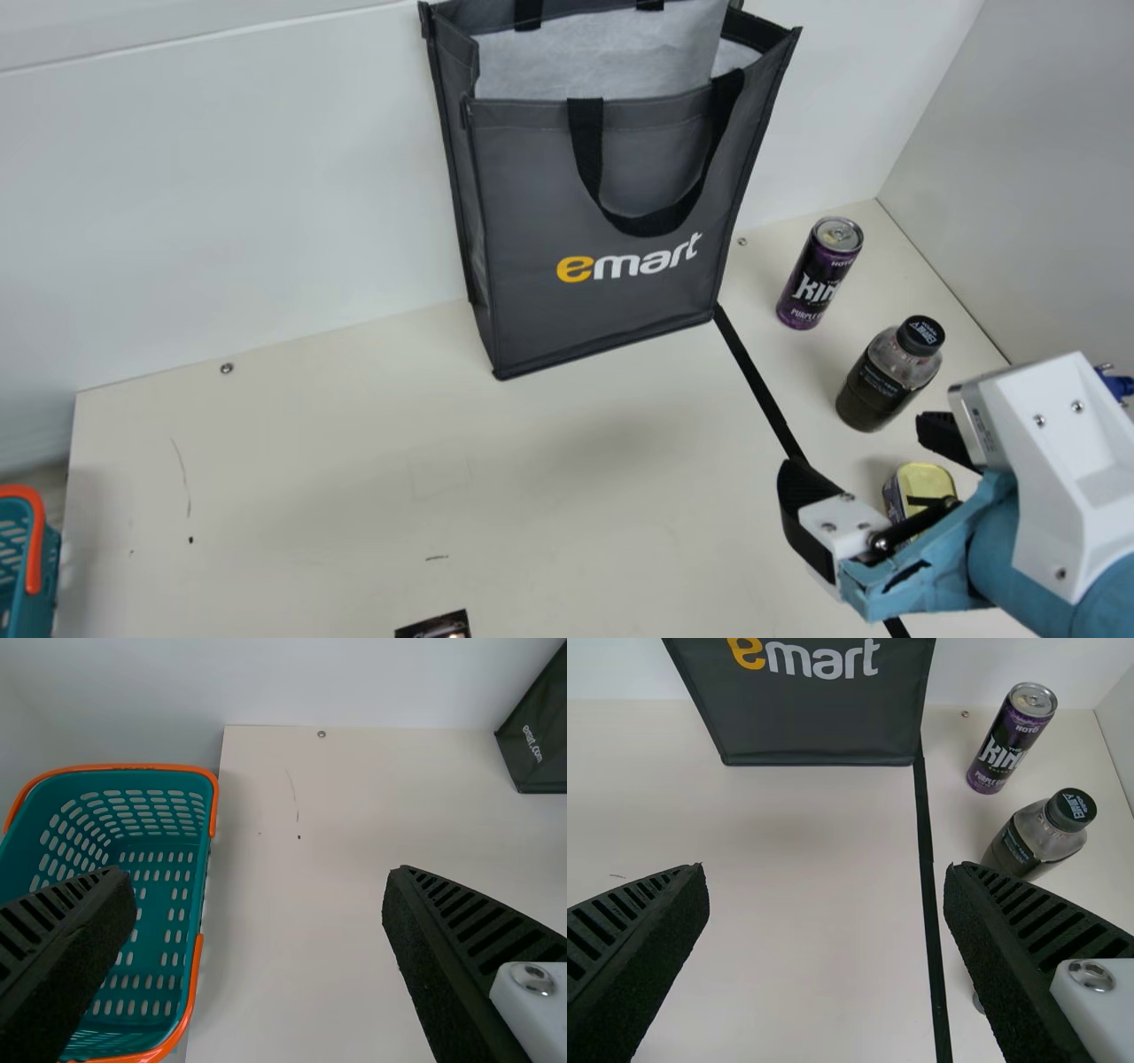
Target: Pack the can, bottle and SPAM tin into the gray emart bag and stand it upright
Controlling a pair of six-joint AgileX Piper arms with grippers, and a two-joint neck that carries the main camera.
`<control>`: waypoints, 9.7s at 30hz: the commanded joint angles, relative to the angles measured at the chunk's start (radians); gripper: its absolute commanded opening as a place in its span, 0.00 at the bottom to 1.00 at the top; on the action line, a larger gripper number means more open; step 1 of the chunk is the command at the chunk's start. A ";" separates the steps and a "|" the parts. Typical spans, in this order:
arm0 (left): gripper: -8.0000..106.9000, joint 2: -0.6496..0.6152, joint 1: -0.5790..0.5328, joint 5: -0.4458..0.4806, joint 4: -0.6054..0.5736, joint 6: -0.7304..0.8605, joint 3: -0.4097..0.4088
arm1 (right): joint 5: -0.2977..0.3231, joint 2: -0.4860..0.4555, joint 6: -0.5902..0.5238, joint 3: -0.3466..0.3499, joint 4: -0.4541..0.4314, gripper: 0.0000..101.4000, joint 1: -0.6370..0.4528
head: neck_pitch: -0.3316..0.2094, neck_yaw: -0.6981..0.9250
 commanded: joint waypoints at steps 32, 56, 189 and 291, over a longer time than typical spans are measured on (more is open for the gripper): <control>0.85 0.000 0.000 0.000 0.000 0.000 0.000 | -0.061 0.150 -0.068 -0.119 0.040 0.94 -0.010 | -0.023 -0.001; 0.85 0.000 0.000 0.000 0.000 0.000 0.000 | -0.060 0.361 -0.353 -0.357 0.167 0.94 -0.133 | -0.023 -0.001; 0.85 0.000 0.000 0.000 0.000 0.000 0.000 | 0.005 1.055 -1.207 -0.972 0.508 0.00 -0.095 | -0.023 -0.001; 0.85 0.000 0.000 0.000 0.000 0.000 0.000 | 0.005 0.501 -0.866 -0.503 0.206 0.00 0.363 | -0.023 -0.001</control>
